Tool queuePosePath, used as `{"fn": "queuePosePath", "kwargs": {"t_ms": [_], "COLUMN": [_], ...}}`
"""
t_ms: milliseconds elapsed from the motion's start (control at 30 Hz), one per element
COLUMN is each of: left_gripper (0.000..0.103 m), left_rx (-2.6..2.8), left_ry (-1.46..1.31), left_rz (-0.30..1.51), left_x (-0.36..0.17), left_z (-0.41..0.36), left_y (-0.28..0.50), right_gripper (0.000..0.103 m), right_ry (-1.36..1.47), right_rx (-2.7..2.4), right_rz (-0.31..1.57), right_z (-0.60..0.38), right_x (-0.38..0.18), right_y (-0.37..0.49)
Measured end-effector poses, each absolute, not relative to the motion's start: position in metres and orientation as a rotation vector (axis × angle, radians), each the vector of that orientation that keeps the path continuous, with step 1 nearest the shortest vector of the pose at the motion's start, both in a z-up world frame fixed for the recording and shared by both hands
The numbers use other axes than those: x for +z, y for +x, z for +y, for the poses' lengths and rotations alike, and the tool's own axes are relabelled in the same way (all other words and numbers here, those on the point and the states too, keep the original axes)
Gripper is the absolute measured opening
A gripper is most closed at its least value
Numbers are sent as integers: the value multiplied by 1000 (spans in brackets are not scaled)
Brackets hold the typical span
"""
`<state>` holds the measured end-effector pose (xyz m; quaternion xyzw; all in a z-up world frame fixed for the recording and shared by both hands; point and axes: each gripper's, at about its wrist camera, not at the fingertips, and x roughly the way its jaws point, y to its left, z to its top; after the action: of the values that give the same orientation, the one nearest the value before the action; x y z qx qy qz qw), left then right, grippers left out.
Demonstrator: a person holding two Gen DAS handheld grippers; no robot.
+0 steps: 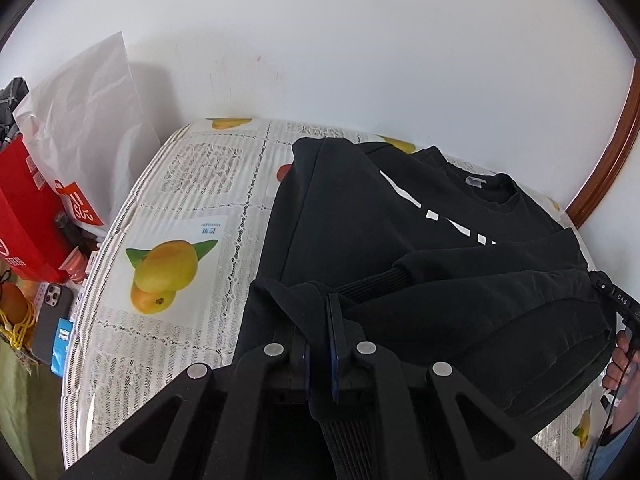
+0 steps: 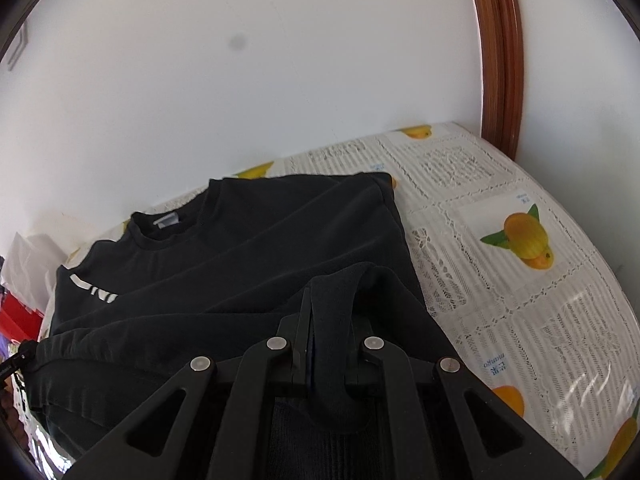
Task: Fold small clothes
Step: 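Lower the folded hem onto the sweatshirt and open both grippers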
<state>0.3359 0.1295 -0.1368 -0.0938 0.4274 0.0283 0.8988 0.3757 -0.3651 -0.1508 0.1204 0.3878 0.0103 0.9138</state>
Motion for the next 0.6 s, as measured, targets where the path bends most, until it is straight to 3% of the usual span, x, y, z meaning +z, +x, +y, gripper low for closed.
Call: {"fn": "queuePosePath", "kwargs": {"t_ms": [133, 200, 367, 533, 600], "left_gripper": [13, 26, 41, 47, 55], "left_rx": [46, 21, -9, -6, 8], "left_ry": [-201, -216, -229, -201, -210], "left_rz": [893, 900, 894, 903, 905], "left_x": [-133, -131, -125, -124, -127], "left_z": [129, 130, 129, 132, 137], "left_y": [333, 328, 299, 267, 252], "right_gripper": [17, 30, 45, 46, 46], "right_ry": [224, 208, 181, 181, 214], "right_rx": [13, 10, 27, -45, -38], "right_rz": [827, 822, 773, 771, 807], "right_z": [-365, -368, -390, -416, -425], "right_x": [-148, -141, -120, -122, -133], "right_y": [369, 358, 302, 265, 258]}}
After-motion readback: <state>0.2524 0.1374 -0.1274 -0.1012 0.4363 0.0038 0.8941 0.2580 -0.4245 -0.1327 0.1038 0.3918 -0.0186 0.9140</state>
